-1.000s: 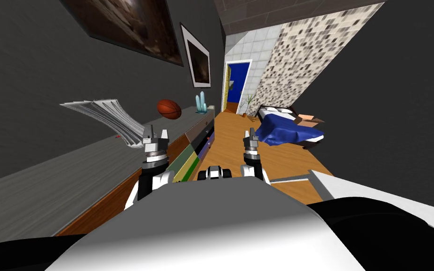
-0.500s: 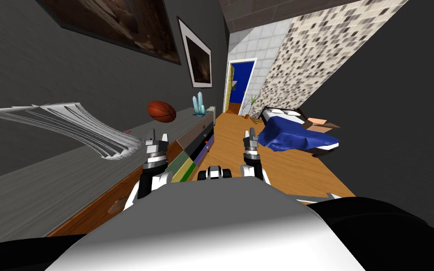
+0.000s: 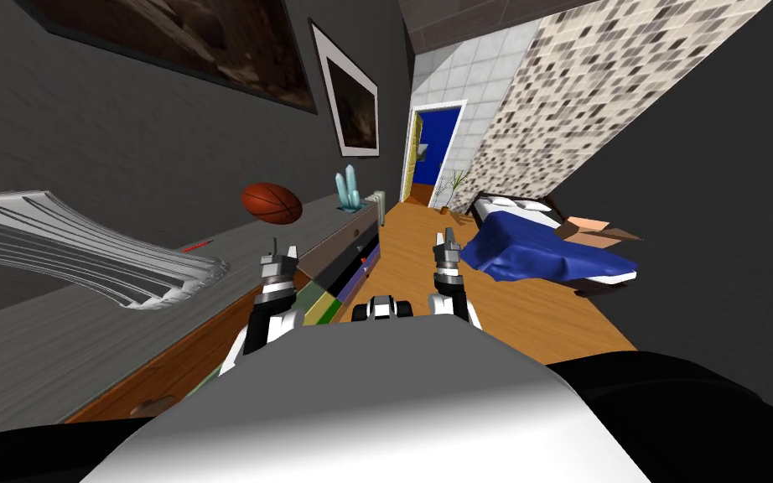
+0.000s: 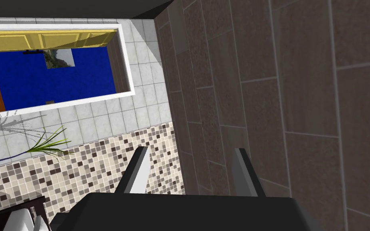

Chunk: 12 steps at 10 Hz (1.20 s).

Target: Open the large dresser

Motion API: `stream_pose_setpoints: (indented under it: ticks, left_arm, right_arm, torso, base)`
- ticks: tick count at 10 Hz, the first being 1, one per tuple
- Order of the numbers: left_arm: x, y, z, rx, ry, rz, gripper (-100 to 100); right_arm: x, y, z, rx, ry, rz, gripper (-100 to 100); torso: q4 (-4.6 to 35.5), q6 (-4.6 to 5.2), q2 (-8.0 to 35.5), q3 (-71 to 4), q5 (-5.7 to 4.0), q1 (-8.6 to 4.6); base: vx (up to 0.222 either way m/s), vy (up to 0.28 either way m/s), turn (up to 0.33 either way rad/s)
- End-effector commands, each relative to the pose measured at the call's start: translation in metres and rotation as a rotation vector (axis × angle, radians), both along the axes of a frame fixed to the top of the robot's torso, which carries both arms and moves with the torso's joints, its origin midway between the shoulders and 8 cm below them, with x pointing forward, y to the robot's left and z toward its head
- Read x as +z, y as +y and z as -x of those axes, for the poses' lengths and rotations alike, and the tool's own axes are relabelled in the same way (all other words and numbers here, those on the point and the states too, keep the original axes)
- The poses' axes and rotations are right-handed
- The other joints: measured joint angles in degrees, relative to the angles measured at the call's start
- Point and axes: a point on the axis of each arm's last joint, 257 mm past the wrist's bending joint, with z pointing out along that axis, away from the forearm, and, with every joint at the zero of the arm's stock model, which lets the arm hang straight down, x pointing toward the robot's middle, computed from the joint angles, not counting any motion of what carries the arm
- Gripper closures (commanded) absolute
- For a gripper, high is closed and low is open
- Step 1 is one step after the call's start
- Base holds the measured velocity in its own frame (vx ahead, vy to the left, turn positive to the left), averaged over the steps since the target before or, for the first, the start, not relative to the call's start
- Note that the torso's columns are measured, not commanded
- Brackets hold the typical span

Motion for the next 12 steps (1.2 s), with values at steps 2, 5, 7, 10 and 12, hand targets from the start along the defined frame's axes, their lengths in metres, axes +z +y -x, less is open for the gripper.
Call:
stream_pose_setpoints:
  ticks: [2,5,7,10,12]
  left_arm:
    - [-0.026,0.024,-0.004,0.03,0.057,0.026,-100]
    - [-0.046,0.043,-0.004,0.058,0.101,0.048,-100]
    - [-0.06,0.057,-0.003,0.079,0.13,0.066,-100]
    - [-0.083,0.081,0.001,0.119,0.176,0.103,-100]
    - [-0.101,0.098,0.006,0.15,0.207,0.136,-100]
  right_arm:
    - [0.0,0.0,0.0,0.0,0.0,0.0,0]
    - [0.0,0.0,0.0,0.0,0.0,0.0,0]
    - [0.0,0.0,0.0,0.0,0.0,0.0,0]
    - [0.0,0.0,0.0,0.0,0.0,0.0,0]
    - [0.0,0.0,0.0,0.0,0.0,0.0,0]
  torso:
    - [0.03,0.01,0.05,0.05,0.0,0.02]
    - [0.03,0.01,0.09,0.06,0.01,0.03]
    - [-0.01,0.08,0.01,0.04,0.04,0.02]
    - [-0.44,0.47,-0.92,-0.48,0.31,0.13]
    - [-0.64,0.74,-1.38,-0.71,0.56,0.42]
  base:
    - [0.191,-0.146,0.076]
    - [0.167,-0.135,0.077]
    - [0.154,-0.141,0.102]
    - [0.18,-0.171,0.105]
    - [0.205,-0.159,0.113]
